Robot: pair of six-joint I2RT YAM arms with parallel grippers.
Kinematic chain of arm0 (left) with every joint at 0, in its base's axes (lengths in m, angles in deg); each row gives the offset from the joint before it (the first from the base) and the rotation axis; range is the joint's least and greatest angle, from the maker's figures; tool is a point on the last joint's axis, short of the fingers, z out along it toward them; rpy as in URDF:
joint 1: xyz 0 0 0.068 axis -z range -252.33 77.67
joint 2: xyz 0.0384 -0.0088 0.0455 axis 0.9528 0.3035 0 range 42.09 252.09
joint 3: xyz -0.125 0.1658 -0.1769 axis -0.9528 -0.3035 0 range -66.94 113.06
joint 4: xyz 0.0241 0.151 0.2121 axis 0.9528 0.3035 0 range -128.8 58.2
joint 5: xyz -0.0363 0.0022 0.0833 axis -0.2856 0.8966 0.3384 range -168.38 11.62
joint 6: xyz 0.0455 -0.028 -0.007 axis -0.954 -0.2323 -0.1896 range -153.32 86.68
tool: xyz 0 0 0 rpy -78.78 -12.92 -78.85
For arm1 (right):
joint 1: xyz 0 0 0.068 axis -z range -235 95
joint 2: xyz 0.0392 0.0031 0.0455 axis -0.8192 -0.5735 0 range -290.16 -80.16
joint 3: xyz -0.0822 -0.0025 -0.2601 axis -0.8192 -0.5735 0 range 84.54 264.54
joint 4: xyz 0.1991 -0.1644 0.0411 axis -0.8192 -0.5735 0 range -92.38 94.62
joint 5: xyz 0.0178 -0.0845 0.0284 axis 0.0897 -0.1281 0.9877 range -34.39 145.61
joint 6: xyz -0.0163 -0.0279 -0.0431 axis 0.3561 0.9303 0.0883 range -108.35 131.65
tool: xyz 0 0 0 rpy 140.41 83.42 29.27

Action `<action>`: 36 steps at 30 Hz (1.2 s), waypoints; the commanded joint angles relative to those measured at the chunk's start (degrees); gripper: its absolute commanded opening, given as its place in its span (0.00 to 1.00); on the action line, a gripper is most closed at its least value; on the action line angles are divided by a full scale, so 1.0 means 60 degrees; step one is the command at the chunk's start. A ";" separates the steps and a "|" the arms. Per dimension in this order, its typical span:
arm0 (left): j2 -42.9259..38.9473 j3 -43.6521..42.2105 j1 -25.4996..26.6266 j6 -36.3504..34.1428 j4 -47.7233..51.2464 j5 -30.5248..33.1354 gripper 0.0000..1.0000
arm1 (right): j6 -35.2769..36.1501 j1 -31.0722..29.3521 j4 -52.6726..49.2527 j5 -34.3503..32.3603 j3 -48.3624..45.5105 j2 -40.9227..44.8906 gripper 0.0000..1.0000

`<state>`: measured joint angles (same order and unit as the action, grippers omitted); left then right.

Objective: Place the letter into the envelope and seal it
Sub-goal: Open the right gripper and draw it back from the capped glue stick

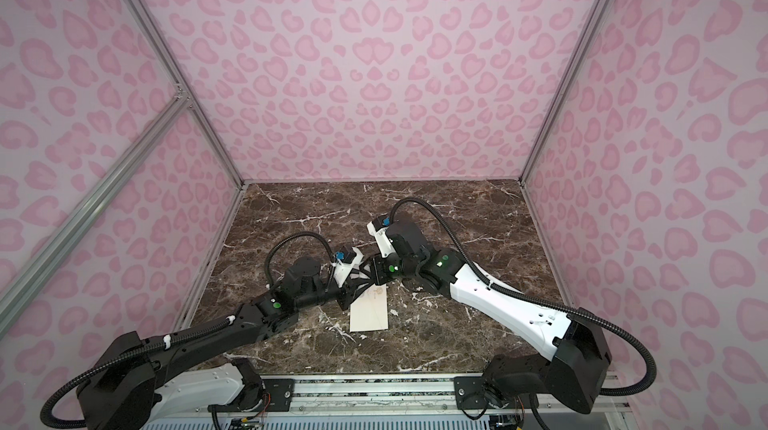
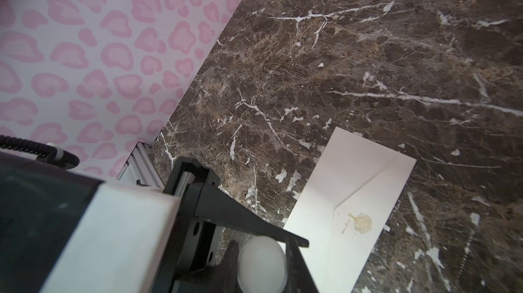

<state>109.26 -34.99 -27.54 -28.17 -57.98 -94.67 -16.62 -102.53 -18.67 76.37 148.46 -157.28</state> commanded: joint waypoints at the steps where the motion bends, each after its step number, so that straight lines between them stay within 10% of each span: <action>1: -0.0122 0.0029 -0.0010 -0.0140 -0.3485 0.0094 0.04 | -0.0014 -0.0121 -0.1836 0.0890 0.0016 -0.0085 0.21; 36: 0.0508 -0.0584 0.0170 -0.0330 -0.3908 -0.0229 0.04 | 0.0127 0.0933 -0.1746 0.1021 0.1324 0.0460 0.48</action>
<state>112.24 -39.04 -26.64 -29.27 -78.48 -95.94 -15.23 -96.85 -31.26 81.59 155.85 -153.96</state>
